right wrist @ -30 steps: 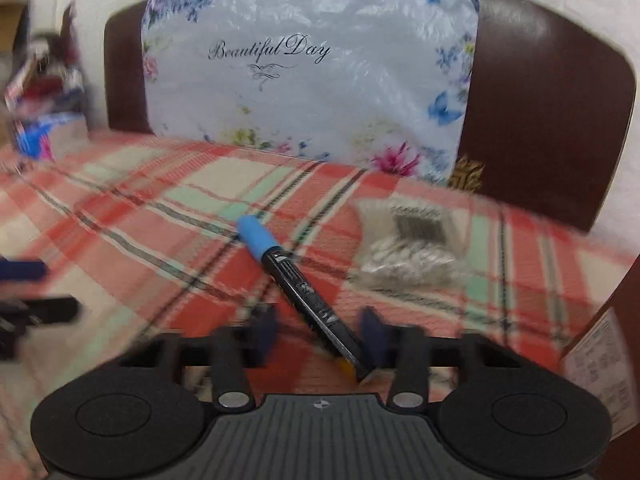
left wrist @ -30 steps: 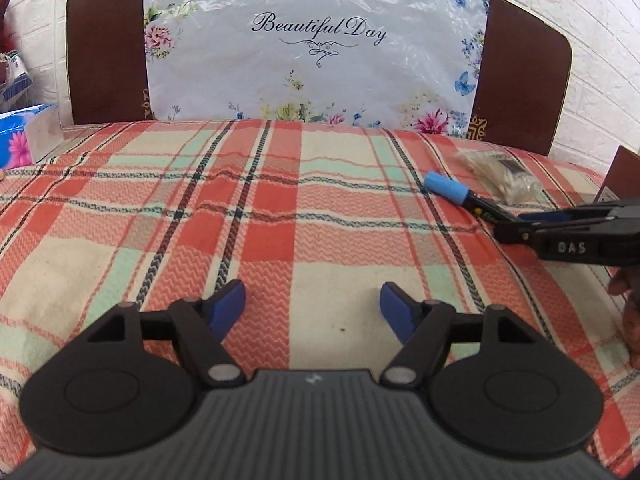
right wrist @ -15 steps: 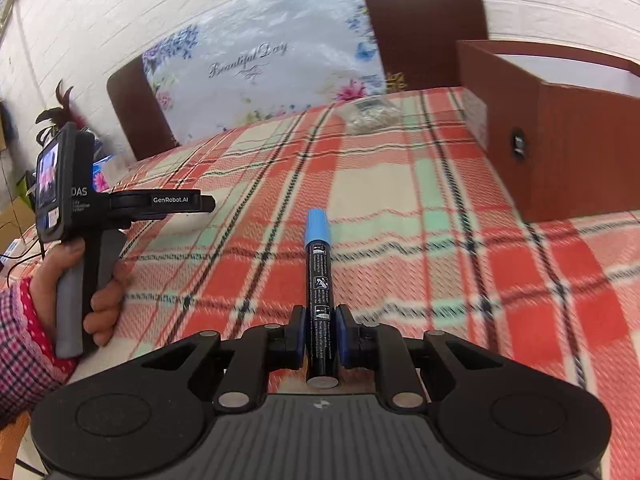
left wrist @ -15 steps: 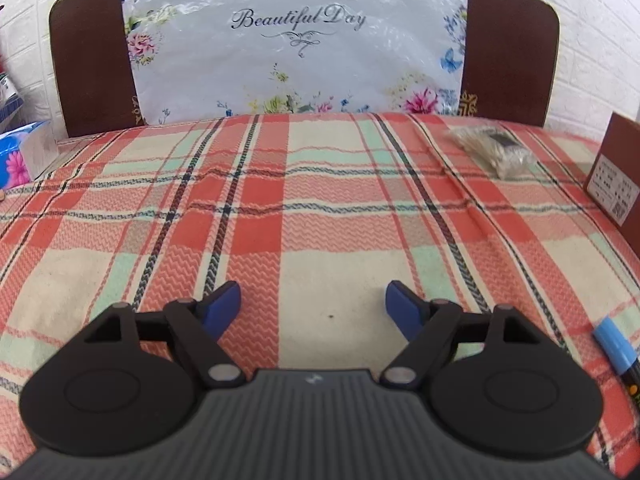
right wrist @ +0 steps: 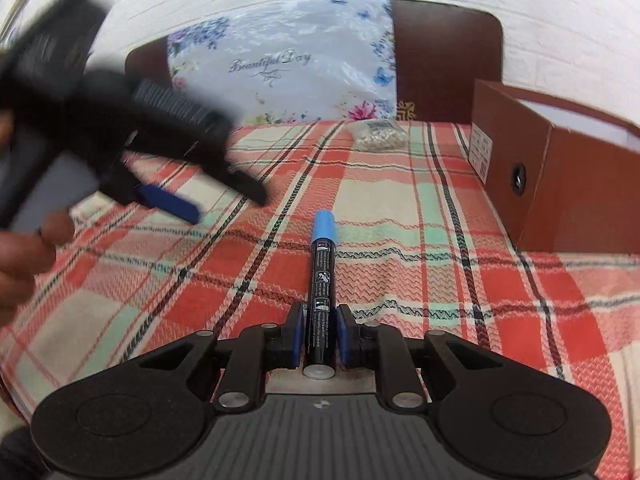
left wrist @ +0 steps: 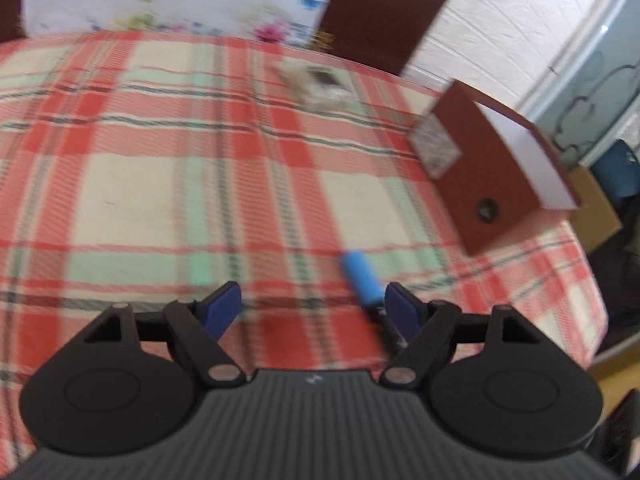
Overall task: Organize objects
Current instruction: 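Carry the marker into the brown box and release it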
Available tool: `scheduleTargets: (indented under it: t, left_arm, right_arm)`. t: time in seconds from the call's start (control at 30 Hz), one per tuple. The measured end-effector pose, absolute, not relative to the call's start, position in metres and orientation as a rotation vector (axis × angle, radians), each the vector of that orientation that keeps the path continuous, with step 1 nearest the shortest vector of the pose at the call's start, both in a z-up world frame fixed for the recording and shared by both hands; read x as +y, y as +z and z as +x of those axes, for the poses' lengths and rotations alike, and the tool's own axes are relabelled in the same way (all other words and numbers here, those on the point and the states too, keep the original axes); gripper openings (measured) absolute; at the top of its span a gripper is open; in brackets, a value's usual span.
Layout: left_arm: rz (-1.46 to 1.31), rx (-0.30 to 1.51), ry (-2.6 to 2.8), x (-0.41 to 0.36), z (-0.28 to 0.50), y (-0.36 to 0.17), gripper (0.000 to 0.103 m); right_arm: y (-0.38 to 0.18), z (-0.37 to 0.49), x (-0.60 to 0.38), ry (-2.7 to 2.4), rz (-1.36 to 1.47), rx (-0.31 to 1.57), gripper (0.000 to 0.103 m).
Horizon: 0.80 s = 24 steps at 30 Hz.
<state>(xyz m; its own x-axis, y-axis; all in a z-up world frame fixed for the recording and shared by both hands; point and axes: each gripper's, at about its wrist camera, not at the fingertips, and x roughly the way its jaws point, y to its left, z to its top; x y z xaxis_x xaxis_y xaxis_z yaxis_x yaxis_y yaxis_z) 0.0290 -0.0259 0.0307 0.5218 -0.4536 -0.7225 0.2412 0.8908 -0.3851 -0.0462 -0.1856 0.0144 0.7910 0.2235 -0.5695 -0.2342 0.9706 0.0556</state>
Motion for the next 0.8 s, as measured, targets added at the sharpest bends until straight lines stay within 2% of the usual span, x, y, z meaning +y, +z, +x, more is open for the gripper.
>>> scheduleTargets:
  t: [0.13, 0.2, 0.23, 0.27, 0.3, 0.33, 0.43, 0.57, 0.8]
  left_arm:
    - [-0.286, 1.051, -0.452, -0.057, 0.037, 0.012, 0.08]
    - [-0.267, 1.03, -0.441, -0.068, 0.035, 0.01, 0.079]
    - [-0.253, 1.027, -0.443, -0.074, 0.035, 0.01, 0.07]
    - [-0.244, 1.03, -0.441, -0.079, 0.036, 0.009, 0.056]
    - [-0.224, 1.027, -0.426, -0.083, 0.036, 0.009, 0.047]
    - [-0.209, 1.03, -0.431, -0.086, 0.037, 0.008, 0.023]
    - [-0.269, 1.035, -0.454, -0.082, 0.04, 0.018, 0.021]
    - [-0.281, 0.95, -0.516, -0.09, 0.036, 0.053, 0.019]
    - [-0.173, 0.786, -0.647, -0.148, 0.045, 0.124, 0.018]
  right_arm:
    - [0.015, -0.043, -0.194, 0.289, 0.056, 0.635, 0.016]
    - [0.015, -0.039, -0.205, 0.318, 0.18, 0.663, 0.015]
    - [0.014, -0.037, -0.211, 0.331, 0.233, 0.673, 0.015]
    - [0.014, -0.036, -0.215, 0.343, 0.272, 0.678, 0.016]
    - [0.013, -0.036, -0.217, 0.343, 0.29, 0.675, 0.016]
    - [0.014, -0.037, -0.218, 0.342, 0.297, 0.662, 0.016]
    - [0.017, -0.04, -0.219, 0.34, 0.307, 0.614, 0.016]
    - [0.031, -0.044, -0.224, 0.321, 0.277, 0.518, 0.016]
    - [0.071, -0.033, -0.258, 0.215, 0.276, 0.319, 0.016]
